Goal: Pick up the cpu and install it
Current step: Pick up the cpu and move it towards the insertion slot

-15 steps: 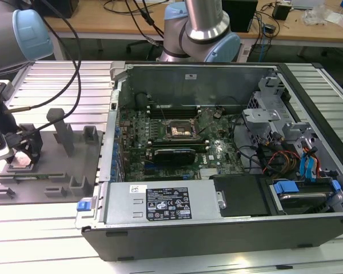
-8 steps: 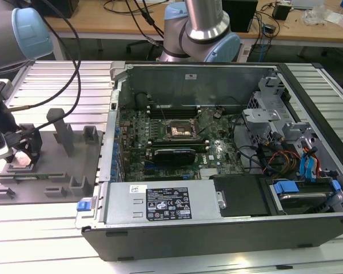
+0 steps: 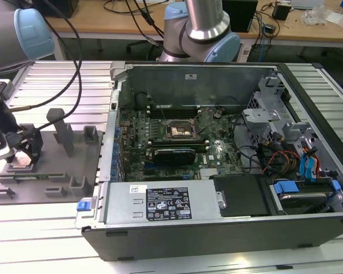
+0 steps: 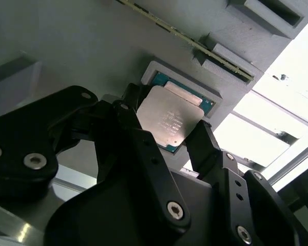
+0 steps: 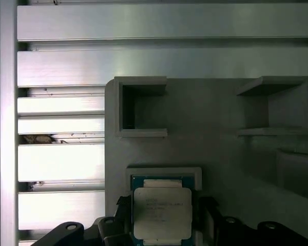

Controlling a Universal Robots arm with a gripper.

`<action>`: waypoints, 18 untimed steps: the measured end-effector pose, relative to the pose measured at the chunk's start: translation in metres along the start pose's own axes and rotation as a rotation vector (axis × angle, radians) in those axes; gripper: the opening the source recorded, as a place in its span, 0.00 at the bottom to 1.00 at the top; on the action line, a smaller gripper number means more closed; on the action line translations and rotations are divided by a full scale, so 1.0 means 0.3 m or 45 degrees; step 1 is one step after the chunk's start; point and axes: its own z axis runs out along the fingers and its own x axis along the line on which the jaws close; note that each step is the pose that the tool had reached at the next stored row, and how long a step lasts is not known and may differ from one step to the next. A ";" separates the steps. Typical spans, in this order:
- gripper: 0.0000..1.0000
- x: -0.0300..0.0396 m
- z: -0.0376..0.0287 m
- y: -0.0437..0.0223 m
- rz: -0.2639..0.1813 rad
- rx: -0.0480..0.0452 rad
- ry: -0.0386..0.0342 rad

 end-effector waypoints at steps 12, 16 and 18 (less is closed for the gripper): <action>0.64 0.000 0.000 0.000 0.000 0.007 0.0024; 0.64 0.003 0.000 0.003 0.000 0.007 0.0024; 0.64 0.003 0.000 0.004 0.000 0.007 0.0023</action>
